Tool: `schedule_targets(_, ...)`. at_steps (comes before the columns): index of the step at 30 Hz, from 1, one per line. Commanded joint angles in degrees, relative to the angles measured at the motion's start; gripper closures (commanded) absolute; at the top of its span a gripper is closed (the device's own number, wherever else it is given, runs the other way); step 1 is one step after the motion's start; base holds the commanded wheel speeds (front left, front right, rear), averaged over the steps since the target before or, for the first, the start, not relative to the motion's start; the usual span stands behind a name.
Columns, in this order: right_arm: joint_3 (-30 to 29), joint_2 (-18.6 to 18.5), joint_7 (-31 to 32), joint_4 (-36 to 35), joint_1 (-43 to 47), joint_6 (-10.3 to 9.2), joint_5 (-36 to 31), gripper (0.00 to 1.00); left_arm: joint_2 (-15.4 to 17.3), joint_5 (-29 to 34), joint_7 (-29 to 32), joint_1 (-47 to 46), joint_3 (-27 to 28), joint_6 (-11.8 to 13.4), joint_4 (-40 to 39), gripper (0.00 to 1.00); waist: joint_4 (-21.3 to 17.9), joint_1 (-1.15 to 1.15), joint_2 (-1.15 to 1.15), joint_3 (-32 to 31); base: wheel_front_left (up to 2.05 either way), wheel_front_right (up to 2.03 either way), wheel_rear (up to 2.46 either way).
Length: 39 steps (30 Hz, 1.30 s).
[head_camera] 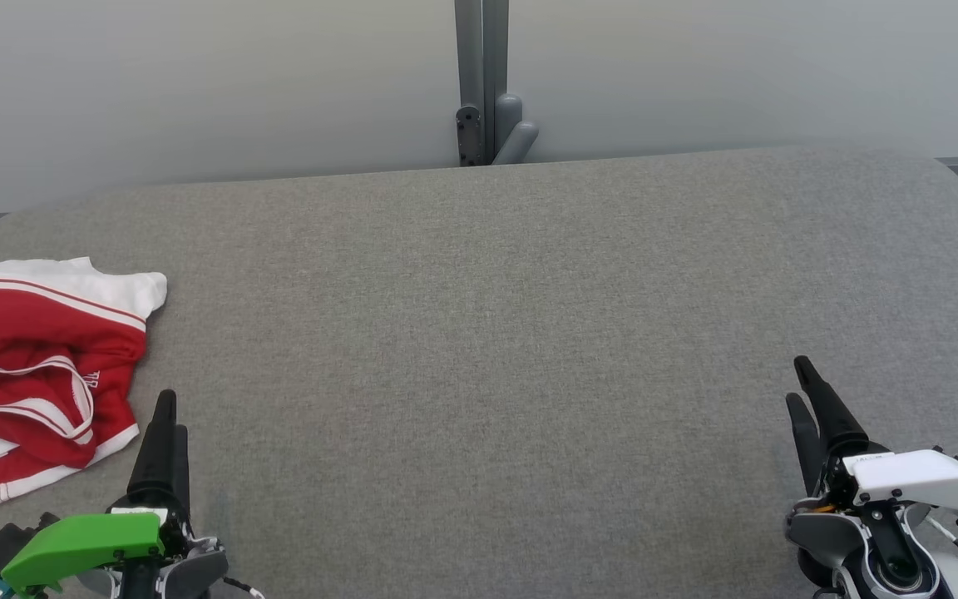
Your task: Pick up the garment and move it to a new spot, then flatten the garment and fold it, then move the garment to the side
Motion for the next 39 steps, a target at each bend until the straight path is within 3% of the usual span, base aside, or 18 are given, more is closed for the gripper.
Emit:
schedule_targets(1, 0.34, -0.92, -0.53, -0.75, -1.55, 0.02, -1.44, 0.00, 0.49, 1.60, -0.45, -0.97, 0.17, -0.08, -1.00, 0.00, 0.00, 0.00, 0.00, 0.01, 0.00, 0.00, 0.00)
schedule_targets(12, 1.42, -1.15, -3.43, -0.28, -1.82, 0.02, -14.53, 0.00, 0.43, 16.08, -3.30, -0.66, 0.20, -0.11, -1.40, 0.00, 0.07, 0.00, 0.00, 0.27, 0.00, 0.00, 0.00)
schedule_targets(39, 3.80, -1.98, -9.27, 0.32, -1.87, 0.03, -37.45, 0.00, 0.34, 41.52, -8.97, 0.20, -1.23, -0.17, -1.59, 0.00, 0.52, 0.00, 0.00, 0.92, 0.00, 0.00, 0.00)
